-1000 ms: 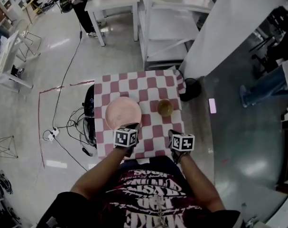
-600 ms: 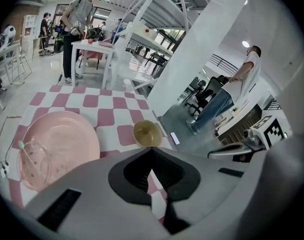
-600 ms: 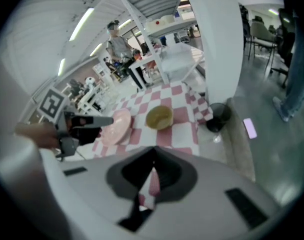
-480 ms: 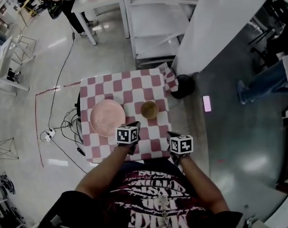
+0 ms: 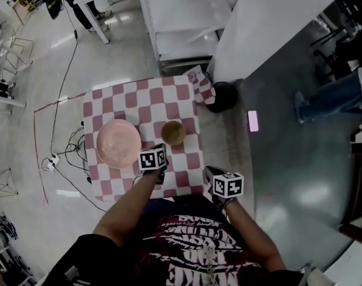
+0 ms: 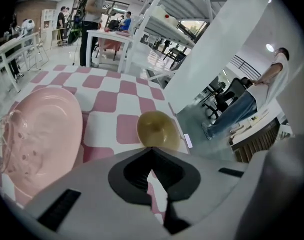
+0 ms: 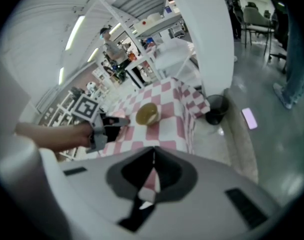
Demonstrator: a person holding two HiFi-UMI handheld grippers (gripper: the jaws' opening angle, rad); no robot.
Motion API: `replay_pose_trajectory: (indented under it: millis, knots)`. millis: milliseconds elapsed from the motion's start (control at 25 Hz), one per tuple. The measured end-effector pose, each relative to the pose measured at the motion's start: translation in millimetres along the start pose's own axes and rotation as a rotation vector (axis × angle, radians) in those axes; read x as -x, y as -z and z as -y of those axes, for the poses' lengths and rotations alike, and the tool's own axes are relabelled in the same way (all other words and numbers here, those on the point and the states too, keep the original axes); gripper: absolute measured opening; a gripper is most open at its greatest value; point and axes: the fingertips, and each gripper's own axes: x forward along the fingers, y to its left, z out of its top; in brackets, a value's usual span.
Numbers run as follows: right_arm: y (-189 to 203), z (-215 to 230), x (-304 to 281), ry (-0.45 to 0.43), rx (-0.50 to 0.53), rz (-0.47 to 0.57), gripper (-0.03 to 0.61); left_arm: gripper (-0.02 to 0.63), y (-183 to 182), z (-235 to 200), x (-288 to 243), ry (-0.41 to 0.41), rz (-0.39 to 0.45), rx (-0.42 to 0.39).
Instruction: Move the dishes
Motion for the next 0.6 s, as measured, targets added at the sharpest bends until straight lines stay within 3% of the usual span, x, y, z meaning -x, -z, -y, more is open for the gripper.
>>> replay_pose_trajectory:
  millis: [240, 440, 600]
  knots:
    - [5, 8, 12, -0.003, 0.017, -0.014, 0.034, 0.046, -1, -9, -30, -0.042, 0.0, 0.069]
    - [14, 16, 10, -0.011, -0.024, -0.024, 0.034, 0.168, -5, -15, -35, -0.046, 0.004, 0.111]
    - [21, 16, 10, -0.015, -0.032, -0.033, 0.034, 0.205, -5, -15, -37, -0.015, -0.012, 0.194]
